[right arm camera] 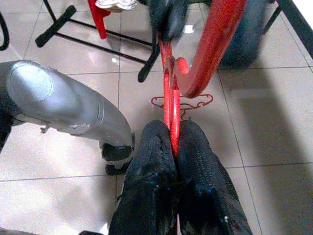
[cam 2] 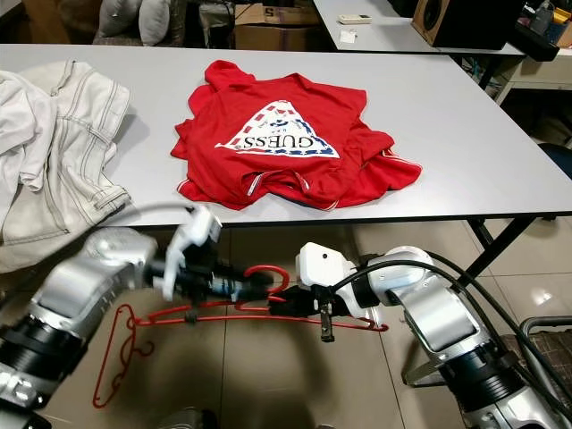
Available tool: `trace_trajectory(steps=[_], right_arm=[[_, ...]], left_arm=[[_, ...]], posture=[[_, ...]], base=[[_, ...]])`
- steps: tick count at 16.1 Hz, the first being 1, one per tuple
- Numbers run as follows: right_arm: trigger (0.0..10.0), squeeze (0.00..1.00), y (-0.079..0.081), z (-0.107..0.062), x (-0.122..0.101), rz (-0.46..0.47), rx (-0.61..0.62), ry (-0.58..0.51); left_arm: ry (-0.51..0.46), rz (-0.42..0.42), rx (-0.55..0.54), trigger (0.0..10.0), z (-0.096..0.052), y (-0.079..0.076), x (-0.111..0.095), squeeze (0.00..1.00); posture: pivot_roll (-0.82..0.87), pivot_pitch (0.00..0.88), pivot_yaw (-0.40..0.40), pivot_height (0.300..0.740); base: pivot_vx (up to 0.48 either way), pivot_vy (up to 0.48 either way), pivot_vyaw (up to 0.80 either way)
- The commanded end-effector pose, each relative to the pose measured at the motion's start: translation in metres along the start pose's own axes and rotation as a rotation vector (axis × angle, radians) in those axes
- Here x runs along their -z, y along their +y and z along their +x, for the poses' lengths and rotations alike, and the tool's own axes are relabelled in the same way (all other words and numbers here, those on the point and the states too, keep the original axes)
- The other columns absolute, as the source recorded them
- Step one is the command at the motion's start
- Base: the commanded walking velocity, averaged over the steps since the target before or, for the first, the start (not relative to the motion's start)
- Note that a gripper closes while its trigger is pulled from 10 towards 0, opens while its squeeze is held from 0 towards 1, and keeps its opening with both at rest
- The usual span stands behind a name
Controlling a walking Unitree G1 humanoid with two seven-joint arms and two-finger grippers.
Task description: Hang hanger
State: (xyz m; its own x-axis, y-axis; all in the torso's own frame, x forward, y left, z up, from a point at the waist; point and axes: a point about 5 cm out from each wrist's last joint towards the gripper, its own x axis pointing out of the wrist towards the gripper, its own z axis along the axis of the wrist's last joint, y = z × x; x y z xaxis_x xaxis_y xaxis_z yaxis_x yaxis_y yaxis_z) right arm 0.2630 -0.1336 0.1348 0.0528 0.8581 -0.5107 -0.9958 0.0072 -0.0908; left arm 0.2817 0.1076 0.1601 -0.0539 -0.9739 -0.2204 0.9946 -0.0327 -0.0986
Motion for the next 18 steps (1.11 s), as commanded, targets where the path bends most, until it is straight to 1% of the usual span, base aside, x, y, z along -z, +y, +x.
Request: trace_trajectory(steps=[1,3,6,7,8,9,10,11,12,13,14,15,16,17,18], right_arm=[[0.0,0.0,0.002,-0.005,0.001,-0.004,0.003,0.004],[0.0,0.0,0.004,-0.011,0.009,0.017,0.024,0.036],[0.0,0.0,0.01,-0.016,0.014,0.054,0.061,0.003],[0.0,0.0,0.016,-0.021,0.017,0.087,0.107,-0.019],[0.0,0.0,0.02,-0.026,0.02,0.104,0.147,-0.028],[0.0,0.0,0.032,-0.041,0.026,0.156,0.297,-0.056],[0.0,0.0,0.035,-0.046,0.027,0.169,0.34,-0.061],[0.0,0.0,0.048,-0.054,0.028,0.198,0.45,-0.076],[0.0,0.0,0.054,-0.058,0.027,0.207,0.523,-0.081],[0.0,0.0,0.06,-0.062,0.024,0.201,0.613,-0.09],[0.0,0.0,0.062,-0.063,0.022,0.194,0.656,-0.093],[0.0,0.0,0.067,-0.064,0.018,0.178,0.754,-0.093],[0.0,0.0,0.073,-0.062,0.015,0.186,0.827,-0.093],[0.0,0.0,0.078,-0.06,0.012,0.178,0.887,-0.078],[0.0,0.0,0.082,-0.056,0.009,0.194,1.002,-0.081]], left_arm=[[-0.006,0.022,0.018,10.0,-0.001,-0.002,-0.006,0.0],[0.02,0.028,0.036,10.0,-0.008,-0.006,-0.005,0.0],[0.051,0.014,0.023,10.0,-0.02,-0.012,0.001,0.0],[0.062,-0.009,-0.012,10.0,-0.031,-0.015,0.007,0.0],[0.054,-0.025,-0.05,10.0,-0.039,-0.015,0.008,0.0],[0.017,-0.045,-0.177,10.0,-0.061,-0.014,0.008,0.0],[-0.005,-0.036,-0.23,10.0,-0.068,-0.013,0.005,0.0],[-0.067,-0.02,-0.382,10.0,-0.085,-0.012,0.0,0.0],[-0.073,-0.008,-0.464,10.0,-0.089,-0.012,0.0,0.0],[-0.058,0.022,-0.561,10.0,-0.089,-0.012,0.002,0.0],[-0.051,0.04,-0.599,10.0,-0.088,-0.012,0.004,0.0],[-0.034,0.052,-0.682,10.0,-0.079,-0.014,0.01,0.0],[-0.033,0.06,-0.764,10.0,-0.069,-0.016,0.014,0.0],[-0.077,0.058,-0.845,10.0,-0.056,-0.015,0.013,0.0],[-0.145,0.024,-0.963,10.0,-0.043,-0.013,0.015,0.0]], posture=[[-0.04,0.056,-0.015,0.74],[-0.04,0.05,-0.016,0.74],[-0.04,0.036,-0.017,0.74],[-0.04,0.031,-0.015,0.74],[-0.04,0.026,-0.016,0.74],[-0.04,0.015,-0.012,0.74],[-0.04,0.015,-0.012,0.74],[-0.04,0.012,-0.006,0.74],[-0.04,0.013,-0.002,0.74],[-0.04,0.016,0.005,0.74],[-0.04,0.016,0.005,0.74],[-0.05,0.02,0.018,0.74],[-0.05,0.024,0.029,0.74],[-0.05,0.026,0.034,0.74],[-0.06,0.033,0.045,0.74]], base=[[0.0,0.0,0.0],[0.0,0.0,0.0],[0.0,0.0,0.0],[0.0,0.0,0.0],[0.0,0.0,0.0],[0.0,0.0,0.0],[0.0,0.0,0.0],[0.0,0.0,0.0],[0.0,0.0,0.0],[0.0,0.0,0.0],[0.0,0.0,0.0],[0.0,0.0,0.0],[0.0,0.0,0.0],[0.0,0.0,0.0],[0.0,0.0,0.0]])
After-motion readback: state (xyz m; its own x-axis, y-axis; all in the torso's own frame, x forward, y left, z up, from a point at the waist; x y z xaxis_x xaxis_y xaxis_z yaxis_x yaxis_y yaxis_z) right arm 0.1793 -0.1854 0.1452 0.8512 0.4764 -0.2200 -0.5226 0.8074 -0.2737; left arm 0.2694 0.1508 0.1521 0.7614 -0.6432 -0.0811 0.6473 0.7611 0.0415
